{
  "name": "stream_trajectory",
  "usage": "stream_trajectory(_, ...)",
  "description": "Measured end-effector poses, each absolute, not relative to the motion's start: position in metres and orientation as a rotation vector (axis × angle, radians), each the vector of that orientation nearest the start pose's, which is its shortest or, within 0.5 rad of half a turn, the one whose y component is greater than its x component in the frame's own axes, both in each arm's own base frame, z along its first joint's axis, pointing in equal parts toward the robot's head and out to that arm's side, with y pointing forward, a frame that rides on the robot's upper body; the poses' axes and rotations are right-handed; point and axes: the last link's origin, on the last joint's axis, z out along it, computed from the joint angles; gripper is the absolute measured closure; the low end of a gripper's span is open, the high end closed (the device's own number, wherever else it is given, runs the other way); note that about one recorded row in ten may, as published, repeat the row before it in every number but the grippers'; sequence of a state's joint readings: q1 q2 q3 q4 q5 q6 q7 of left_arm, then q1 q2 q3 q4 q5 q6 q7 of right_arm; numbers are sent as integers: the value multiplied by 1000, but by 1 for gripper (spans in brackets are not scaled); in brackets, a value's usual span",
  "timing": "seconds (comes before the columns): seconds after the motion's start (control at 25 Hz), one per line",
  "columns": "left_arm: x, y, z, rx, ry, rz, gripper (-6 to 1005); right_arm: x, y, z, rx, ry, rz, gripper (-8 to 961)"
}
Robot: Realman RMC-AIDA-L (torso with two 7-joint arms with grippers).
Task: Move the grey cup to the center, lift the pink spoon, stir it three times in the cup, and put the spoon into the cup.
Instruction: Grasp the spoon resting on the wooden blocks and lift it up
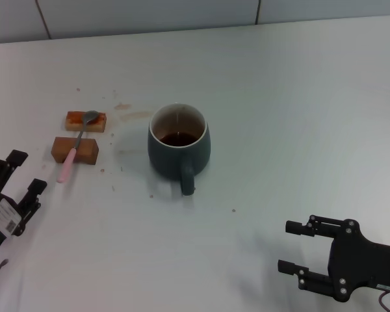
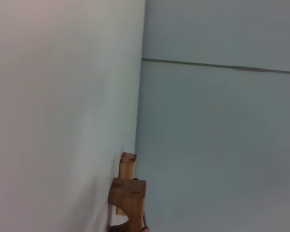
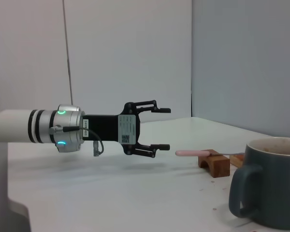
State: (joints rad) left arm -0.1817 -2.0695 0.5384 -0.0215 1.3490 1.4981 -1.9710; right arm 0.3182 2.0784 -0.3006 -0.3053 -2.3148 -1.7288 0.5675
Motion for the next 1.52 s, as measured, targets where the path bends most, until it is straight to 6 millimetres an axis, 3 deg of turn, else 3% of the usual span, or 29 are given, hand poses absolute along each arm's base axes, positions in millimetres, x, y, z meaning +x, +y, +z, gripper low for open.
stream_trajectory(0.52,-363,207,-44,1134,2520,1906,201,327,202,-41,-2690,237,821,329)
stream_trajectory(1.52,-352,229,-61,1150,2559,1827,202,325,207,-40,-2697,262,826,328)
